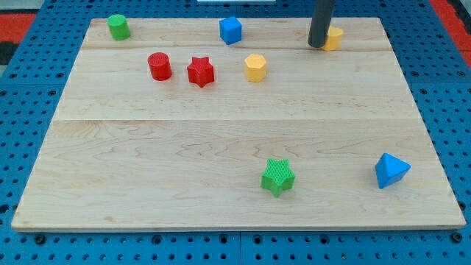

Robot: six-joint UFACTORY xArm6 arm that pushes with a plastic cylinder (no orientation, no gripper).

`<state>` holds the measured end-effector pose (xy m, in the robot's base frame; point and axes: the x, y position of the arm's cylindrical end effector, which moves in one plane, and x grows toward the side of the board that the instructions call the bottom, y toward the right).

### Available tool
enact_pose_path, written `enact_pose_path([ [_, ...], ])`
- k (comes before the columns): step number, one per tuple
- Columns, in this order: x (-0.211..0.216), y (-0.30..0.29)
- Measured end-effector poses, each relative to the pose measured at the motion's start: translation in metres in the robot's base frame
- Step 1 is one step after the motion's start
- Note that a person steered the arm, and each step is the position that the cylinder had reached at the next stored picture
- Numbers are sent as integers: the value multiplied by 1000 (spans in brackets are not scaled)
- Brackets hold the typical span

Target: Slide the red circle towards center left

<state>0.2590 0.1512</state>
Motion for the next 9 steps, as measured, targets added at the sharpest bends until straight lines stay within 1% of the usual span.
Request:
enact_pose_path([
  [1,0,7],
  [3,21,-9],
  [4,23,-14],
  [5,28,-36],
  [6,29,-39],
  [7,31,-80],
  [8,17,-132],
  [9,24,-224],
])
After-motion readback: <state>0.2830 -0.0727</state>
